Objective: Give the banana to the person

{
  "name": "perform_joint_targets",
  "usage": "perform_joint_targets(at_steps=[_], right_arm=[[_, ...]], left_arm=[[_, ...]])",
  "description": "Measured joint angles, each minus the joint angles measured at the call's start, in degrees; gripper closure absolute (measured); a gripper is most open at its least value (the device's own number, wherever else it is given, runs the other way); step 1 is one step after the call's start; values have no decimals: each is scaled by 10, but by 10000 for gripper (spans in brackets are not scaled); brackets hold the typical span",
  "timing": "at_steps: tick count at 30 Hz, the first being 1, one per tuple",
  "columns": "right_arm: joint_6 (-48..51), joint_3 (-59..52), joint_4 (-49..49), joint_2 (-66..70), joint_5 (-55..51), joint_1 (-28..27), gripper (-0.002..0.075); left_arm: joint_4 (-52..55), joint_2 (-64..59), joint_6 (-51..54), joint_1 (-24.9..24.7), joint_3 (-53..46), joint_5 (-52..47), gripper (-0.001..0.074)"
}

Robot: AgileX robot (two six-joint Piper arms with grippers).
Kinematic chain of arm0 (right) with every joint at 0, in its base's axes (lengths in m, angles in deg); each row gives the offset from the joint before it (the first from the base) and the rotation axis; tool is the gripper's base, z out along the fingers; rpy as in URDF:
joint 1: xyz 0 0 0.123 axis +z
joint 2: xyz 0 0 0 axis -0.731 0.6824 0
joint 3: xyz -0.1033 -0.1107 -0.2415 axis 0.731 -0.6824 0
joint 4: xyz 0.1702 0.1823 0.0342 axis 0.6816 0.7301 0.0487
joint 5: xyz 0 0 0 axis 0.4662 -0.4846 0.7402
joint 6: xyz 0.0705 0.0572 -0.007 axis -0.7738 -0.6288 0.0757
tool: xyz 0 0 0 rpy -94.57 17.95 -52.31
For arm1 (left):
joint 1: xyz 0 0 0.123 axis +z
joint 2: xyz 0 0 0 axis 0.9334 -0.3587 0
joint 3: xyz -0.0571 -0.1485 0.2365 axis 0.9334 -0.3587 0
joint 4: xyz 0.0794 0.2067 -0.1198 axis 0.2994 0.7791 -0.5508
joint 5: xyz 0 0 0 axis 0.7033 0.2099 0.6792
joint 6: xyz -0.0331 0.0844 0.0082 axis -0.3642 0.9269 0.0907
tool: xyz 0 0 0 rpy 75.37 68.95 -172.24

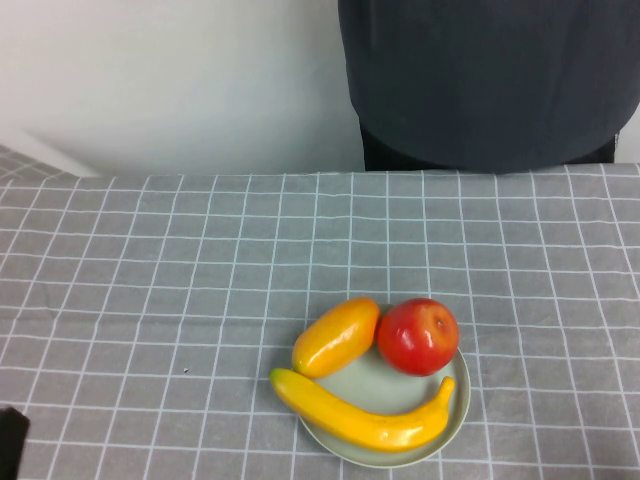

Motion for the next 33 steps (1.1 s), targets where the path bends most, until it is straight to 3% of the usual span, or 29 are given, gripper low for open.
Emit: perform_joint_targets(at_steps=[7,21,26,33], right_arm=[[0,0,0,0,0,0,735],[0,0,0,0,0,0,735],[0,0,0,0,0,0,735],[0,0,0,0,0,0,735]], left_arm=[[-65,0,-4,0,0,56,740],[-84,0,-22,0,9,42,740],[-86,-37,53,0,115,-63,740],[-59,-282,197,0,315,-370,741]])
